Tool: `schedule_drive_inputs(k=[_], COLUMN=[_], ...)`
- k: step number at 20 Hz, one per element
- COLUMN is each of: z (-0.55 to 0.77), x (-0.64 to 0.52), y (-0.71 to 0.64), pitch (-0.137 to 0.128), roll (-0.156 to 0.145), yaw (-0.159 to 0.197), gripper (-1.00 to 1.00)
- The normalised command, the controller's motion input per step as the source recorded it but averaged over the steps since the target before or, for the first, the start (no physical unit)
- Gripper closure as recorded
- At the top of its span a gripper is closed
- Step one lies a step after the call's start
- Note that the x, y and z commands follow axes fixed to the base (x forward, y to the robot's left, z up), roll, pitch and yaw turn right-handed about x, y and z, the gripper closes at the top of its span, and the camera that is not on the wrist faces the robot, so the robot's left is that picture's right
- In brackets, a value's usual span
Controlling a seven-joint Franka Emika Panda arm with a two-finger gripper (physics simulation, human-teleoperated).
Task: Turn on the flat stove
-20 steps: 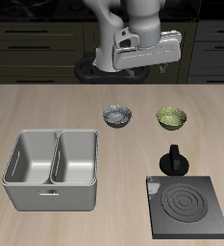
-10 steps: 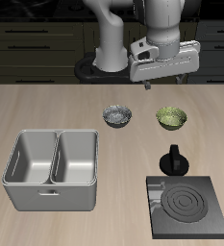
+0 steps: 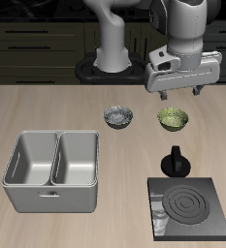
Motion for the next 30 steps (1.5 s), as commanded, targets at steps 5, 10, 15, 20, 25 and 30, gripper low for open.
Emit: schedule_drive_inputs(k=[5, 10, 15, 20, 25, 30], z=[-0.03, -0.09, -0.12, -0.18, -0.15, -0.34], x=[0.33, 0.30, 0.27, -0.01, -0.07, 0.01], y=[0.15, 0.04, 0.05, 0.04, -0.01, -0.09], pitch=[0.019, 0.039, 0.023, -0.014, -0.018, -0.003], roll=[-0.055, -0.038, -0.059, -0.014, -0.010, -0.012], yaw=[0.006, -0.011, -0.005, -0.014, -0.013, -0.008], gripper=[-1.00, -1.00, -1.00, -1.00, -1.00, -1.00])
